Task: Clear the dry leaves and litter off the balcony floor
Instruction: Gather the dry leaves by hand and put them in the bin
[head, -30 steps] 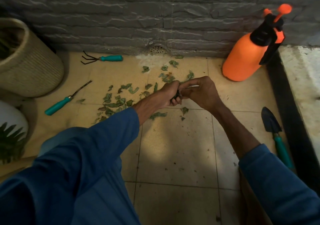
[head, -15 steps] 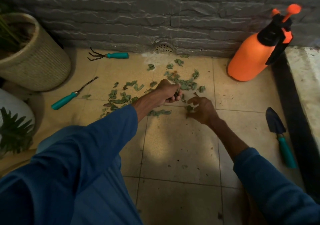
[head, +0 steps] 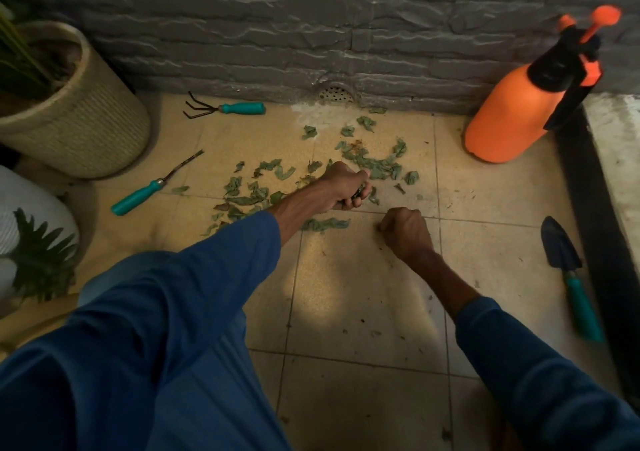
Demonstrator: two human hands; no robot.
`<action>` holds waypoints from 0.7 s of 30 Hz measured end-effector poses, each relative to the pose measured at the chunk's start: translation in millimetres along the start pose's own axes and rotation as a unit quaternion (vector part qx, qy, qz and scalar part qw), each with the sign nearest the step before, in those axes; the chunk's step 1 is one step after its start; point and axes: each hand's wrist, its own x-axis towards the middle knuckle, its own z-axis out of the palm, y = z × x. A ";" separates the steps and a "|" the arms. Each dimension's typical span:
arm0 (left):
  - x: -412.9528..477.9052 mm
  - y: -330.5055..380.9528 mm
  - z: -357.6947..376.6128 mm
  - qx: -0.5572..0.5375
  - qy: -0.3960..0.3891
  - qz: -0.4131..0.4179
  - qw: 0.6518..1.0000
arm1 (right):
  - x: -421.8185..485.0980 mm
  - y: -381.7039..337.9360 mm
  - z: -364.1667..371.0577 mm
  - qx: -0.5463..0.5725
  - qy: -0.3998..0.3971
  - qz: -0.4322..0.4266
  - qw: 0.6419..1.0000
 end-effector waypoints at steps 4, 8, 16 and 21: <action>1.0 0.5 1.9 0.006 0.016 -0.004 1.000 | 2.6 1.3 -1.3 0.038 -0.009 0.044 0.998; 2.4 1.5 4.4 0.000 0.025 -0.015 1.000 | -1.1 -0.5 -6.2 0.115 0.000 0.086 0.990; 4.9 2.9 5.2 -0.022 0.020 -0.067 0.997 | 2.4 -39.7 -67.3 0.444 0.046 0.133 0.885; -1.9 17.2 9.9 -0.114 -0.085 -0.116 0.983 | 11.2 -75.9 -86.3 0.371 0.027 0.040 0.927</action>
